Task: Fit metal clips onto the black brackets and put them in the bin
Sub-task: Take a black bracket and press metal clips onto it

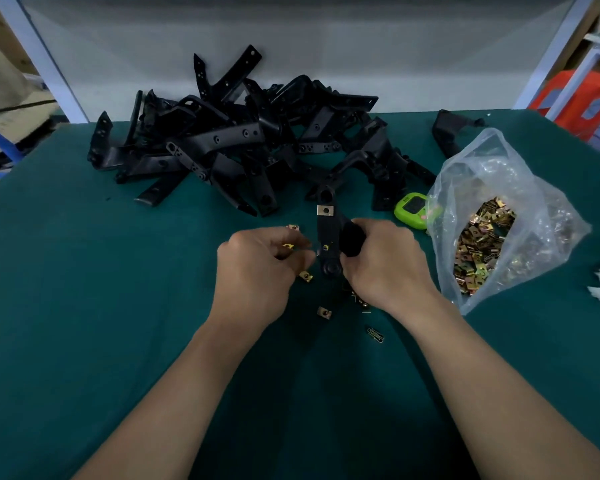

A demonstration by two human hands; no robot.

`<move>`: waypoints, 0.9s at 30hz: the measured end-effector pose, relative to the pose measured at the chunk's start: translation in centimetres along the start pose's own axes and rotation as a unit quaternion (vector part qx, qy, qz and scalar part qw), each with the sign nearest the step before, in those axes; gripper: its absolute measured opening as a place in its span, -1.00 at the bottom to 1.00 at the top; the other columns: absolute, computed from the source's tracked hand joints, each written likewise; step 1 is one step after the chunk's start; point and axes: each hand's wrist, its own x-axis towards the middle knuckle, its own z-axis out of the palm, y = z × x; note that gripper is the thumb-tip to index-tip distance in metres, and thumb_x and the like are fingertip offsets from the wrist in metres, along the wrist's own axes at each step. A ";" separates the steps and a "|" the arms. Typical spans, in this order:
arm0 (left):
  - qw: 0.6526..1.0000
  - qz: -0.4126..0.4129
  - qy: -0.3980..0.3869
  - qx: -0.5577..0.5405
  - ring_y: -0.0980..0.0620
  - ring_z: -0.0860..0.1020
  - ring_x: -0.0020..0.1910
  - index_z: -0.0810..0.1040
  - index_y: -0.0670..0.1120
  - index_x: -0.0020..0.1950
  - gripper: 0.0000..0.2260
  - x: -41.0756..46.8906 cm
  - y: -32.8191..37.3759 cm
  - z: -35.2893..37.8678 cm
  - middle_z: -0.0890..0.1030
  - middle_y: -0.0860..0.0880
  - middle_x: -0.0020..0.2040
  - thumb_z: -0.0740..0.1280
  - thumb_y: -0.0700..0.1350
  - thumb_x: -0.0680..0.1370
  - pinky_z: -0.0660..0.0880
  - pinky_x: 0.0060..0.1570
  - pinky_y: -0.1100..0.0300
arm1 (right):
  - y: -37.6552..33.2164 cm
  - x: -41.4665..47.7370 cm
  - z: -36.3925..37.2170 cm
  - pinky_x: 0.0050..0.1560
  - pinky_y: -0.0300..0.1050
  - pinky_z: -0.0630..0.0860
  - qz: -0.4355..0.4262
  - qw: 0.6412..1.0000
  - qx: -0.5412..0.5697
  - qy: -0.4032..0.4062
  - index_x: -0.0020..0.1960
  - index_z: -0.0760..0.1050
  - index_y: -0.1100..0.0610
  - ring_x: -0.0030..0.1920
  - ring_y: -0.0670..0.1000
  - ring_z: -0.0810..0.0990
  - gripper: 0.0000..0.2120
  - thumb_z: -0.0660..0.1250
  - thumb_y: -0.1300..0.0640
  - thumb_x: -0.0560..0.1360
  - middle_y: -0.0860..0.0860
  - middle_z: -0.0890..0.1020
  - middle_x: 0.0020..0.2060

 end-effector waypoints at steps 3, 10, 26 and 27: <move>0.995 -0.043 -0.004 -0.086 0.08 0.63 -0.46 0.74 0.11 -0.16 -0.79 0.1 -0.2 -0.1 0.71 0.02 -0.33 0.52 -0.23 0.49 0.55 -0.39 0.28 | 0.0 -0.2 0.1 -0.32 -0.06 0.43 -0.013 1.000 0.007 -0.022 -0.19 0.48 -0.09 -0.31 0.10 0.56 -0.88 0.39 0.09 0.45 -0.06 0.58 -0.36; 0.949 -0.062 -0.058 -0.303 -0.04 0.74 -0.12 0.70 -0.09 0.07 -0.73 0.5 0.0 -1.2 0.75 -0.20 -0.09 0.40 -0.43 0.54 0.63 -0.13 0.27 | 0.0 -0.2 0.2 -0.41 -0.10 0.33 -0.017 1.000 0.013 0.000 -0.26 0.43 -0.08 -0.37 0.01 0.52 -0.82 0.39 0.05 0.45 -0.08 0.55 -0.41; 0.931 -0.080 -0.167 -0.315 0.05 0.65 -0.28 0.76 -0.16 -0.05 -0.74 0.4 0.8 -2.9 0.70 -0.15 -0.20 0.56 -0.10 0.30 0.58 -0.26 0.29 | 0.2 -0.1 0.2 -0.27 -0.04 0.42 -0.019 1.000 -0.011 0.009 -0.10 0.51 -0.06 -0.29 0.11 0.52 -0.91 0.38 0.10 0.44 -0.11 0.55 -0.35; 0.931 -0.076 -0.177 -0.309 0.05 0.64 -0.26 0.77 -0.15 -0.05 -0.77 0.5 0.8 -3.0 0.69 -0.14 -0.19 0.54 -0.11 0.33 0.58 -0.23 0.28 | 0.2 -0.1 0.2 -0.28 -0.04 0.39 -0.021 1.000 -0.011 0.010 -0.10 0.51 -0.06 -0.29 0.11 0.51 -0.91 0.39 0.10 0.44 -0.11 0.54 -0.35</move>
